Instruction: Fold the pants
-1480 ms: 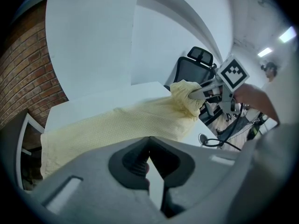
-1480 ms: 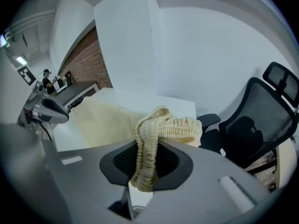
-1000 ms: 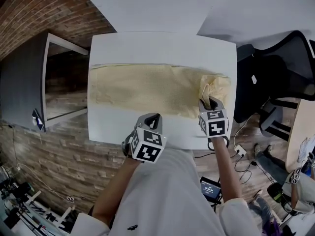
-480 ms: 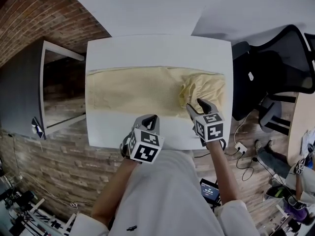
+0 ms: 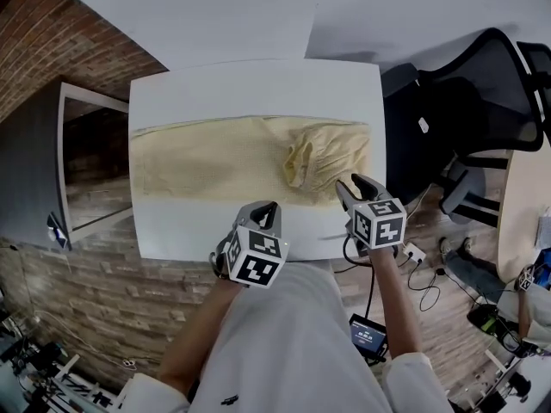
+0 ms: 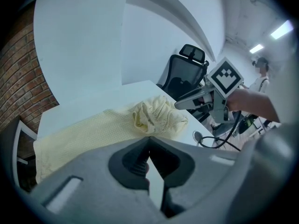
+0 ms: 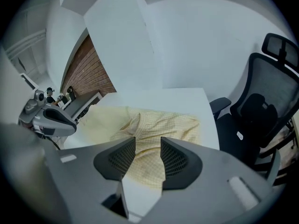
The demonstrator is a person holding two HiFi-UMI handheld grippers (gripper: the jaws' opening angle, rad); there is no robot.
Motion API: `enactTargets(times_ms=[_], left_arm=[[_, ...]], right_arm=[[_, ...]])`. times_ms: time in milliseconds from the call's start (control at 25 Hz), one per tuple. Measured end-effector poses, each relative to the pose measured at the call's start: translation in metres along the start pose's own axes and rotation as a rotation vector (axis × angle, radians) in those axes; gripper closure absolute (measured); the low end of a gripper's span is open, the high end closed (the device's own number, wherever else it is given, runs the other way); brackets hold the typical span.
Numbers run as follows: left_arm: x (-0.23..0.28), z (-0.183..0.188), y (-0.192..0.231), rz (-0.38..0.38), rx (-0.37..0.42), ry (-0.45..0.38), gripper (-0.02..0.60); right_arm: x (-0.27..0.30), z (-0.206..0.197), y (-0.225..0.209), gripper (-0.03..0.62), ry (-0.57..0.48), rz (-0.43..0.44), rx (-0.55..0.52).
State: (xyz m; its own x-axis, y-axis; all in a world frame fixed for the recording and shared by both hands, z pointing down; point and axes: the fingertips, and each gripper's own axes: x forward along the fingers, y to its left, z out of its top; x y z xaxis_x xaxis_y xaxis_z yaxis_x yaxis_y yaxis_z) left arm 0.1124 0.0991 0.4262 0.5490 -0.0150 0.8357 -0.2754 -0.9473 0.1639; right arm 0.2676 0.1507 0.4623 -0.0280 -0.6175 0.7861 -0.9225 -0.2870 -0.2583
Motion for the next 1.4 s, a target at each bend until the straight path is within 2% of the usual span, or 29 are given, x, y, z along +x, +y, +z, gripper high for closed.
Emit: enactTargets(times_ms=[400, 480, 560, 880, 1080, 1160, 1400], left_arm=[[0.035, 0.031, -0.069, -0.017, 0.006, -0.023, 0.571], [0.045, 0.038, -0.084, -0.037, 0.001, -0.021, 0.516], [0.054, 0.044, -0.099, -0.052, 0.001, -0.019, 0.491], [0.098, 0.065, -0.146, -0.087, 0.052, -0.009, 0.321], [0.135, 0.069, -0.164, -0.066, 0.085, 0.019, 0.246], [0.150, 0.067, -0.166, -0.039, 0.093, 0.038, 0.225], [0.190, 0.055, -0.166, 0.024, 0.104, 0.115, 0.221]], right_arm=[[-0.015, -0.005, -0.054, 0.418, 0.005, 0.059, 0.017], [-0.015, -0.003, -0.064, 0.418, 0.005, 0.077, 0.024], [-0.014, -0.001, -0.075, 0.418, 0.002, 0.096, 0.041], [-0.001, 0.006, -0.102, 0.418, 0.018, 0.147, 0.041], [0.014, 0.009, -0.114, 0.418, 0.026, 0.177, 0.077], [0.021, 0.009, -0.120, 0.418, 0.035, 0.191, 0.100], [0.038, 0.007, -0.131, 0.416, 0.065, 0.226, 0.111]])
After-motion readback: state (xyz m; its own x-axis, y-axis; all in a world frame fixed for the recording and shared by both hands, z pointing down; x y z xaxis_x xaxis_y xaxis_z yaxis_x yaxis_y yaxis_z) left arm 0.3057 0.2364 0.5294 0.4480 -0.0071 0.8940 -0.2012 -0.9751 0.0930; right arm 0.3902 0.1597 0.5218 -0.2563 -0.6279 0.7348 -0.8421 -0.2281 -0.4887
